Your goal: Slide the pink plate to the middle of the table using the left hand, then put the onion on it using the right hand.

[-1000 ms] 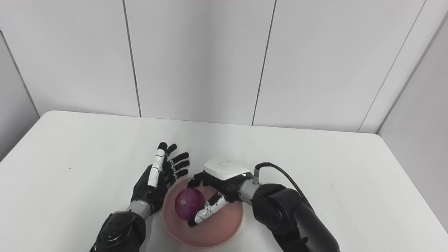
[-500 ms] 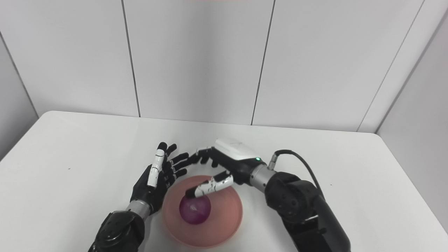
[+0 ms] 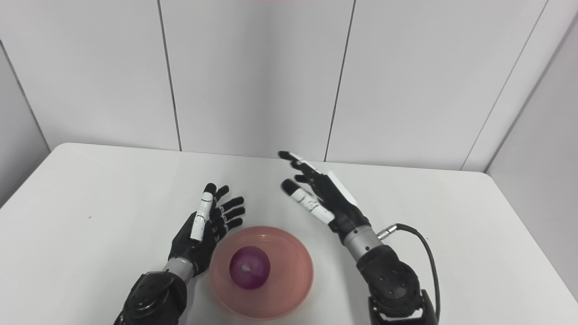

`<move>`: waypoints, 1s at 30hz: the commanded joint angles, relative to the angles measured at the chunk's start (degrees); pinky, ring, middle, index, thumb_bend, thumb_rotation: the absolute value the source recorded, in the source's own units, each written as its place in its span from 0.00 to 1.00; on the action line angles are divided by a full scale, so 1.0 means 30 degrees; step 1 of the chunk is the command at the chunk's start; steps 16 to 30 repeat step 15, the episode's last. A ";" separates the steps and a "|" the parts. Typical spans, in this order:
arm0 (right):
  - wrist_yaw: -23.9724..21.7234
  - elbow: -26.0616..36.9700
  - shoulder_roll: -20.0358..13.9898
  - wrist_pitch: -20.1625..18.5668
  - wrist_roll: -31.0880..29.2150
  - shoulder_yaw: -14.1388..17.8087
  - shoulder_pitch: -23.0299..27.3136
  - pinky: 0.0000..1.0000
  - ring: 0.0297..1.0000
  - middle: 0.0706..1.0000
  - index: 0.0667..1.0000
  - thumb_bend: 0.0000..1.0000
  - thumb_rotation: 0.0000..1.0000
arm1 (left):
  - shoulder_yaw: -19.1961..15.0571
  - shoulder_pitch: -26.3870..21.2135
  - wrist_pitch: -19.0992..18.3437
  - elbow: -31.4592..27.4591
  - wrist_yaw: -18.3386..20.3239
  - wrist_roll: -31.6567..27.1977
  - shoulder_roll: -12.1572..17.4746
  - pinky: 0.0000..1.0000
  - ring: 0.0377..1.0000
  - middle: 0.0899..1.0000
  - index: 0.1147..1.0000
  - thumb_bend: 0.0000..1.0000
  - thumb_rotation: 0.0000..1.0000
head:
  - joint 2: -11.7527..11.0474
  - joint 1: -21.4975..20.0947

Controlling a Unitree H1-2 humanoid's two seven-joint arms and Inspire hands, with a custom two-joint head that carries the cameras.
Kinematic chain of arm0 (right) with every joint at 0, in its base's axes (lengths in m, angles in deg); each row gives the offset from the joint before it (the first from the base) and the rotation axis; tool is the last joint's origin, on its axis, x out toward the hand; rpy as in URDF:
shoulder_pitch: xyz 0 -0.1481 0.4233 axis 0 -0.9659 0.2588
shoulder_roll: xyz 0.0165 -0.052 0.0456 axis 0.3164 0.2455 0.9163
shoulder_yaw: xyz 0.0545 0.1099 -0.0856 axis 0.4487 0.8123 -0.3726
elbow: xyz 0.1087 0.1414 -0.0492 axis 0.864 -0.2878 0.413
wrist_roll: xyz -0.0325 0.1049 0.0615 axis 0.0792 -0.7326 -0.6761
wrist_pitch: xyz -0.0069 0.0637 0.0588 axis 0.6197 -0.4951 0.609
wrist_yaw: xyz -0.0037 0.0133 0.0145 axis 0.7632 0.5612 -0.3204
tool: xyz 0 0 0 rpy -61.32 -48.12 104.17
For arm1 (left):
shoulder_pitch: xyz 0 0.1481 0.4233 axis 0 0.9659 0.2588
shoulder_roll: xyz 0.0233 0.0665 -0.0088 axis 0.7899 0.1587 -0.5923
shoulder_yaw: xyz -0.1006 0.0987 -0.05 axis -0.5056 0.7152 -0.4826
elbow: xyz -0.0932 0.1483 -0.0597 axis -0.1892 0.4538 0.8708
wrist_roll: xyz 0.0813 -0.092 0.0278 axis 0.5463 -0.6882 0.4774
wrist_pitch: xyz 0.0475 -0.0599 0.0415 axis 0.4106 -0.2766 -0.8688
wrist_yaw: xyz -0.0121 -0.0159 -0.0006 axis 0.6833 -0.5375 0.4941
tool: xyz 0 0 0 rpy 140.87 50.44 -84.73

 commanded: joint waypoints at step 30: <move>0.3454 -0.0626 0.3125 -0.1248 -0.5552 0.2497 -0.3055 1.00 1.00 1.00 0.99 0.94 1.00 | -0.0099 0.0442 -0.1214 -0.0048 -0.0278 0.0179 0.0093 0.84 0.82 0.81 0.91 0.65 0.96 | 0.0133 -0.0328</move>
